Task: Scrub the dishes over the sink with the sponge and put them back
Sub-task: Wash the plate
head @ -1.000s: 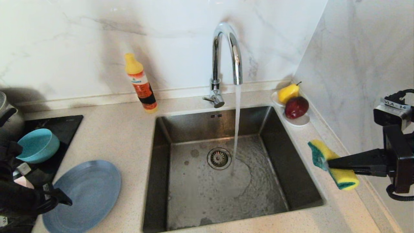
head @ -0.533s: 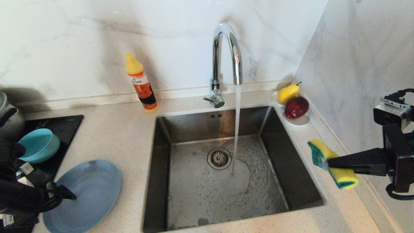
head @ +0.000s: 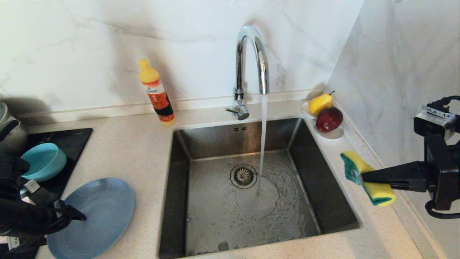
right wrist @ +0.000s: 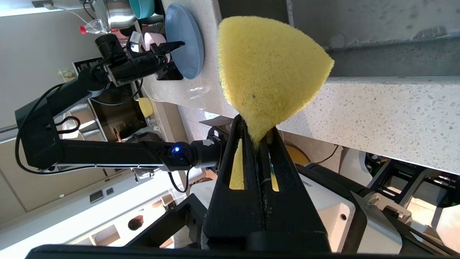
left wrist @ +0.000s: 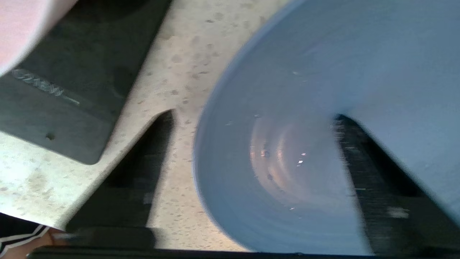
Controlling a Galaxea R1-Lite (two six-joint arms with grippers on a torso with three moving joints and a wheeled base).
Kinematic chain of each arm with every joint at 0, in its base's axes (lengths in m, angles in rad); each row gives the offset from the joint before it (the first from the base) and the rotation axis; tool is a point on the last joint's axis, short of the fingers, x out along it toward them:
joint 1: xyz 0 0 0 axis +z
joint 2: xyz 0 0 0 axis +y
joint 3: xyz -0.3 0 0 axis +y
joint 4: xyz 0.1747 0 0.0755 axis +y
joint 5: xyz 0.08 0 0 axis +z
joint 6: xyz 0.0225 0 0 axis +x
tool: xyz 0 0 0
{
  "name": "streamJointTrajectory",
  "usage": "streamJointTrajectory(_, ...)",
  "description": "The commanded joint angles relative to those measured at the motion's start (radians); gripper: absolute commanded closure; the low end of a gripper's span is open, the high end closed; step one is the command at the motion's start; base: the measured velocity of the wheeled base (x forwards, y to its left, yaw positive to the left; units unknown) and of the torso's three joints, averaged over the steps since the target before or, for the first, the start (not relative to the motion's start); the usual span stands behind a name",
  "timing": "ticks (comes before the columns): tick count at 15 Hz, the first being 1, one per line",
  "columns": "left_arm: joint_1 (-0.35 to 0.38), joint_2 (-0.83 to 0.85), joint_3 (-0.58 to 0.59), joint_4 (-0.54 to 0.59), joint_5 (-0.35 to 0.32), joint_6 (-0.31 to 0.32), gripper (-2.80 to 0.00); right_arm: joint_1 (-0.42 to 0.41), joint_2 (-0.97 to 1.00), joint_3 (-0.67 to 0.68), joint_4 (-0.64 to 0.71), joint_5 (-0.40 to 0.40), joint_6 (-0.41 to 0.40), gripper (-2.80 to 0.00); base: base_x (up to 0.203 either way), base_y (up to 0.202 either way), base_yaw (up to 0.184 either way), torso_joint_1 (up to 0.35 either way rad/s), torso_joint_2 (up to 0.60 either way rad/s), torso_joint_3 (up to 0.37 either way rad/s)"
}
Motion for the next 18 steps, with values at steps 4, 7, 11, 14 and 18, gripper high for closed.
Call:
streamJointTrajectory(4,0.022,0.029,0.003,-0.035,0.006,-0.010,0.00,0.001,0.004,-0.002,0.000,0.006,0.005,0.00,0.000,0.000,0.000,0.000,0.00,0.000)
streamJointTrajectory(7,0.062,0.026,-0.005,-0.036,0.007,-0.010,0.00,0.000,0.009,-0.005,0.000,0.021,0.005,0.00,0.000,0.000,0.000,0.000,0.00,0.000)
streamJointTrajectory(11,0.076,0.004,-0.002,-0.036,0.004,-0.009,0.00,-0.001,0.015,-0.004,0.000,0.023,0.005,0.00,0.000,0.000,0.000,0.000,0.00,0.000)
streamJointTrajectory(14,0.076,-0.031,-0.005,-0.034,-0.009,-0.011,0.00,-0.001,0.015,-0.004,-0.001,0.031,0.005,0.00,0.000,0.000,0.000,0.000,0.00,0.000)
streamJointTrajectory(18,0.074,-0.111,-0.024,-0.031,-0.016,-0.002,0.00,-0.001,0.018,-0.004,-0.001,0.033,0.005,0.00,0.000,0.000,0.000,0.000,0.00,0.000)
